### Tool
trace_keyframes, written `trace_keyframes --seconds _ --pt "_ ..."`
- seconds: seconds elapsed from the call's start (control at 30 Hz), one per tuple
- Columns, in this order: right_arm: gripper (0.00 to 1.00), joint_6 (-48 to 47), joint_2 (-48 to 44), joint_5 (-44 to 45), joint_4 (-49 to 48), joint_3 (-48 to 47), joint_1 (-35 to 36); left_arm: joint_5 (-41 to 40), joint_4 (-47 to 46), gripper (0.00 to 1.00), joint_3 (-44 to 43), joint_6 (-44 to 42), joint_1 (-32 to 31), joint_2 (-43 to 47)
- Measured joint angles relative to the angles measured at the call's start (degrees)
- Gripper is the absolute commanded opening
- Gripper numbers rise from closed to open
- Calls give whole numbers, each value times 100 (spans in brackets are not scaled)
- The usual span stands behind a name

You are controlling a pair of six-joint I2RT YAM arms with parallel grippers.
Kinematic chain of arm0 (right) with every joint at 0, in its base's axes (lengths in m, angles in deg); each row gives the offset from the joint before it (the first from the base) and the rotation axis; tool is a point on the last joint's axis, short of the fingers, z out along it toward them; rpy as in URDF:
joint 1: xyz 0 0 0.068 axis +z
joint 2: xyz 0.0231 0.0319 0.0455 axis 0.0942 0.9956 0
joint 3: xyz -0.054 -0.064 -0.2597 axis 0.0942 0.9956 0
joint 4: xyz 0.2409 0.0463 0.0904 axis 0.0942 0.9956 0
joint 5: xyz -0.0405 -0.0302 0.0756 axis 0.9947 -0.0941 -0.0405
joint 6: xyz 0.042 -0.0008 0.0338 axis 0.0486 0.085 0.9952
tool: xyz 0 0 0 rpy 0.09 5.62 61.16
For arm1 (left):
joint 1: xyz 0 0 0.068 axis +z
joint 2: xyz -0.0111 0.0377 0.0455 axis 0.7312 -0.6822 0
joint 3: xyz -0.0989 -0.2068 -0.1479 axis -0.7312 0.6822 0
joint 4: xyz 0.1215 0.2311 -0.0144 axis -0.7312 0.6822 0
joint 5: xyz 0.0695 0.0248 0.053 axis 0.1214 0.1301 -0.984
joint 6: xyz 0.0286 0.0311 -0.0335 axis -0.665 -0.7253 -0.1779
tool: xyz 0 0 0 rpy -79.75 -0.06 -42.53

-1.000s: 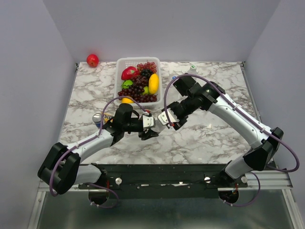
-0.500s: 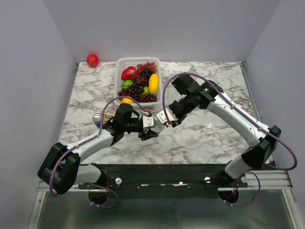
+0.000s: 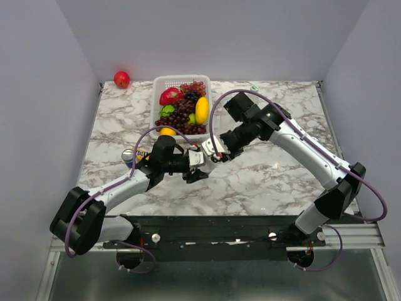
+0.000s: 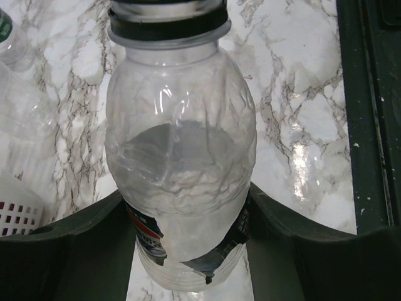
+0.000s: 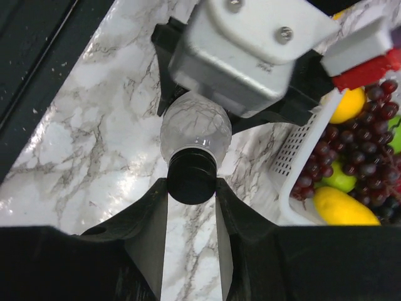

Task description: Screw on the bottle caps

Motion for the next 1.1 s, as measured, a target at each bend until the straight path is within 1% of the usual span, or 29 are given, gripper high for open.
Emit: trace_keyframes --seconds 0.07,0.13,0.23,0.43,0.47,0.6,0.63,0.67,0.73,0.77,0.87,0.97,1.1 --pt "6 487 142 4 -48 -160 -35 -219 -66 0 0 131 -7 2" --pt "5 1119 380 15 -138 -358 -114 -553 -87 0 0 293 -4 2" --pt "1 2293 861 33 -227 -778 -295 -1145 -92 0 0 494 -4 2" --pt "0 4577 2013 -46 -37 -2011 -651 -2422 -164 0 0 741 7 0" --pt "0 4933 2109 -46 -59 -2039 -704 -2618 -129 0 0 741 7 -7" --pt "0 6098 2341 -52 -20 -2081 -828 -2911 -42 0 -9 737 -44 -74" --pt "6 6269 2378 -59 -11 -2118 -841 -2944 -33 0 -11 737 -46 -76" --pt "26 6391 2409 -59 -2 -2164 -855 -2979 -35 0 -11 739 -44 -79" --pt "35 6531 2428 -74 39 -2267 -885 -3010 -68 0 -22 739 -44 -79" --pt "44 6557 2428 -83 63 -2339 -896 -3014 -122 0 -28 741 -44 -76" --pt "53 6463 2424 -131 201 -2605 -935 -3012 -269 0 -92 750 -42 -76" --pt "58 6131 2330 -186 348 -2750 -962 -2951 -317 0 -111 793 0 -72" --pt "61 5460 1884 -232 435 -2546 -962 -2662 -232 0 -116 872 76 -76"
